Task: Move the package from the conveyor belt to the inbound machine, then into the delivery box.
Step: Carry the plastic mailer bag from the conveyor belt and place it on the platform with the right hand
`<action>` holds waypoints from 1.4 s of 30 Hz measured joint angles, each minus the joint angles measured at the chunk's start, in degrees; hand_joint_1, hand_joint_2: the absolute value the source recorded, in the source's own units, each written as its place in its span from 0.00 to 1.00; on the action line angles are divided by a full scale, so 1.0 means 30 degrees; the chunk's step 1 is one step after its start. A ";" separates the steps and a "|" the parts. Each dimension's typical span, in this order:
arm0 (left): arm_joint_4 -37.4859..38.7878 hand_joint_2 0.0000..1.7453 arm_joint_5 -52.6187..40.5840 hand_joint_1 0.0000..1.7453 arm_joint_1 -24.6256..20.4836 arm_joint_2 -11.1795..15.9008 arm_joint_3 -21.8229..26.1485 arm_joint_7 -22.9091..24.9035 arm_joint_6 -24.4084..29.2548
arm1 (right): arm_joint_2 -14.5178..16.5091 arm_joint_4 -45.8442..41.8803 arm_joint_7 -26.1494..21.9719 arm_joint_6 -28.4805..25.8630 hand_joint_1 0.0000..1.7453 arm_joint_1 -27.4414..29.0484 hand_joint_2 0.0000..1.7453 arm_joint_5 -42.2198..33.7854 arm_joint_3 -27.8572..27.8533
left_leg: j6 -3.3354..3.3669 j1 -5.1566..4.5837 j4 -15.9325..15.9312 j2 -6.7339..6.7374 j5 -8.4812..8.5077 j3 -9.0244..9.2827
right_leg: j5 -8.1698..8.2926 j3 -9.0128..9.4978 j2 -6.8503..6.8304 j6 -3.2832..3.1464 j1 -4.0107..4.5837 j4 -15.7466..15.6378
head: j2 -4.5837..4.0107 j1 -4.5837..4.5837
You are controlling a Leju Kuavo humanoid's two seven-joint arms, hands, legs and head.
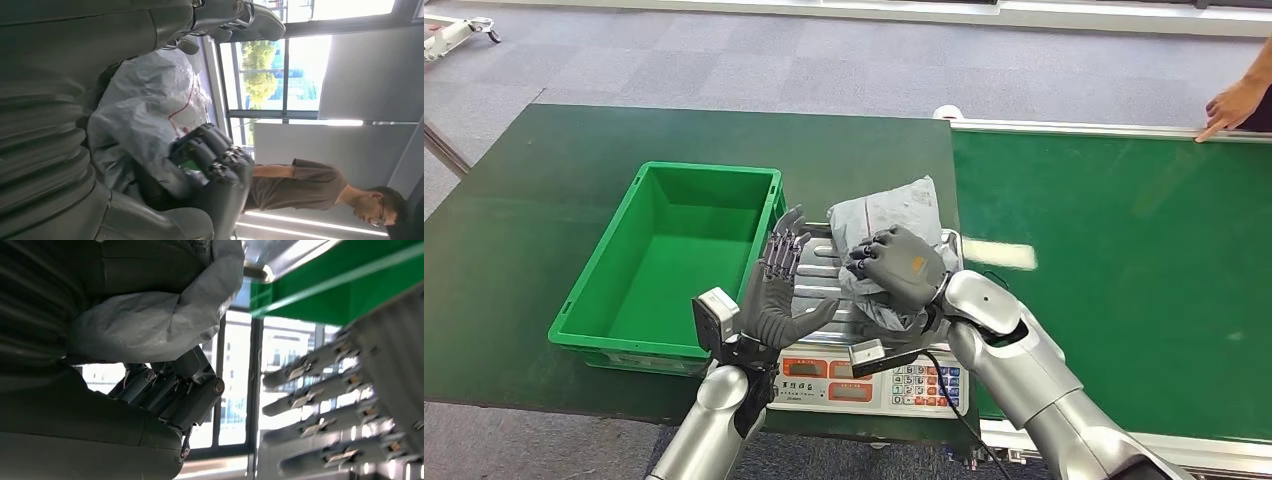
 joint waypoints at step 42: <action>-0.0066 1.00 -0.0175 0.00 0.0305 0.0574 0.0014 -0.0007 0.0701 | -0.3709 -0.3551 0.3166 1.8401 0.00 -0.1336 1.00 -1.4648 0.1182 | 0.0004 -0.0004 0.0004 -0.0015 0.0001 -0.0008 | 0.0005 0.0016 -0.0013 0.0006 -0.0007 0.0000 | 0.0000 0.0005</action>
